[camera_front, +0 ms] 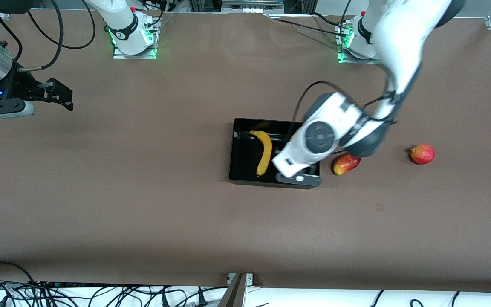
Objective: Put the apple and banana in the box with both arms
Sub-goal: 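Open the left gripper to release the banana and lift away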
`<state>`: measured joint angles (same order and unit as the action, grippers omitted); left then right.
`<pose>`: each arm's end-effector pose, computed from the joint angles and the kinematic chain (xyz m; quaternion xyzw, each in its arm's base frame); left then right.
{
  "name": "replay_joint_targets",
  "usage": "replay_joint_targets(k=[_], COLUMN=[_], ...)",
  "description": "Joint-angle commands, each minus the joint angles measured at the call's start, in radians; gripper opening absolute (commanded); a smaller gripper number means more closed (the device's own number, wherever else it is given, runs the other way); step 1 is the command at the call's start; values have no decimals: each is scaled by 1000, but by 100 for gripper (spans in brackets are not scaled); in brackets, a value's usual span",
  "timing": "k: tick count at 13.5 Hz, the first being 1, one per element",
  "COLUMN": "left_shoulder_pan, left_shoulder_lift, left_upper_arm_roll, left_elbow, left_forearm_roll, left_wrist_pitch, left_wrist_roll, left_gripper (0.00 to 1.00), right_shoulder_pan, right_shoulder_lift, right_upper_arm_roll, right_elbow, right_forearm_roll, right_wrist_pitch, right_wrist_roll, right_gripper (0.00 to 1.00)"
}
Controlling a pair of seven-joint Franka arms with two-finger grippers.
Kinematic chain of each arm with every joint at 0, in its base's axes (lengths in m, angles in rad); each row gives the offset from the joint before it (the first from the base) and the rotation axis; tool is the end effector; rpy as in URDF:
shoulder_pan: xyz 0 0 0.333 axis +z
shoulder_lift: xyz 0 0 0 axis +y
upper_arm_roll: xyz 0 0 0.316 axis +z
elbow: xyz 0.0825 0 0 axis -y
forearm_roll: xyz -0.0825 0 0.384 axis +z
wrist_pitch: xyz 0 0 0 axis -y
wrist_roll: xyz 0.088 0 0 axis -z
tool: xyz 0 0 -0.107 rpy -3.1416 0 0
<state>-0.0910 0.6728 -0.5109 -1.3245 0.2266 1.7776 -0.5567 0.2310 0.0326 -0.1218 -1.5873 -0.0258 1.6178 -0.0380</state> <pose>0.6341 -0.3159 0.3620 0.9963 -0.0169 -0.0841 0.0035 0.5648 0.0604 0.6027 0.9971 0.0742 -0.0004 0.0149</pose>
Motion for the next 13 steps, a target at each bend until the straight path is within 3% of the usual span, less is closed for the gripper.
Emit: replay_joint_targets(k=[1, 4, 7, 8, 10, 11, 13], left_shoulder_pan=[164, 256, 333, 317, 188, 162, 158], left_shoulder_lift=[-154, -248, -323, -384, -471, -513, -635], left_upper_arm_roll=[-9, -5, 29, 85, 353, 447, 474], left_elbow=[-42, -39, 24, 12, -42, -88, -280], left_forearm_roll=[-15, -10, -26, -30, -175, -241, -236], left_wrist_pitch=[-125, -294, -345, -345, -330, -302, -145], left_wrist_roll=[117, 294, 406, 435, 477, 529, 632], left_gripper=[100, 100, 100, 100, 100, 100, 100], right_shoulder_pan=[2, 2, 2, 2, 2, 2, 2], right_shoulder_lift=[7, 6, 6, 6, 6, 6, 6], right_upper_arm_roll=[1, 1, 1, 1, 1, 1, 1], right_elbow=[20, 20, 20, 20, 20, 20, 20], right_forearm_roll=[-14, -11, -9, -9, -8, -8, -6], right_wrist_pitch=[-7, -9, -7, -7, -7, -7, -7], right_wrist_roll=[6, 6, 6, 6, 6, 6, 6], right_gripper=[100, 100, 100, 100, 100, 100, 100])
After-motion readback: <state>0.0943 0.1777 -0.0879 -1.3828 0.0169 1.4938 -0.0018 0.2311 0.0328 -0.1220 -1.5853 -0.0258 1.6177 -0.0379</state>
